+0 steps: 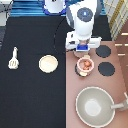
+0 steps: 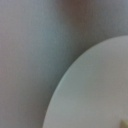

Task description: Take the lid off the pot, put the pot on the plate, and use the tool to push the pot to the front of the table.

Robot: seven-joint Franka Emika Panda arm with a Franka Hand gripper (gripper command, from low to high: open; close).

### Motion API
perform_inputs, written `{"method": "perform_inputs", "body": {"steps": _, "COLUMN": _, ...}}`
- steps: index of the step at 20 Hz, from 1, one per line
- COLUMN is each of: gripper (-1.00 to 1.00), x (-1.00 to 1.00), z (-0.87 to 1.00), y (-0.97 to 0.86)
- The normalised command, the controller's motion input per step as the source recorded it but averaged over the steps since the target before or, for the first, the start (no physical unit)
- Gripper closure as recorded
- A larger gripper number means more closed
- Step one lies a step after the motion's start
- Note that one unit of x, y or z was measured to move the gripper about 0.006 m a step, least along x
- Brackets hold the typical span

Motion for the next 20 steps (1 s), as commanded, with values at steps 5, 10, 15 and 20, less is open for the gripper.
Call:
{"method": "perform_inputs", "body": {"steps": 5, "gripper": -1.0, "x": 0.06, "z": 1.0, "y": 0.01}}
{"method": "perform_inputs", "body": {"steps": 10, "gripper": -1.0, "x": 0.54, "z": 0.9, "y": 0.08}}
{"method": "perform_inputs", "body": {"steps": 15, "gripper": -1.0, "x": 0.72, "z": 0.76, "y": 0.11}}
{"method": "perform_inputs", "body": {"steps": 20, "gripper": -1.0, "x": 0.8, "z": 0.63, "y": 0.01}}
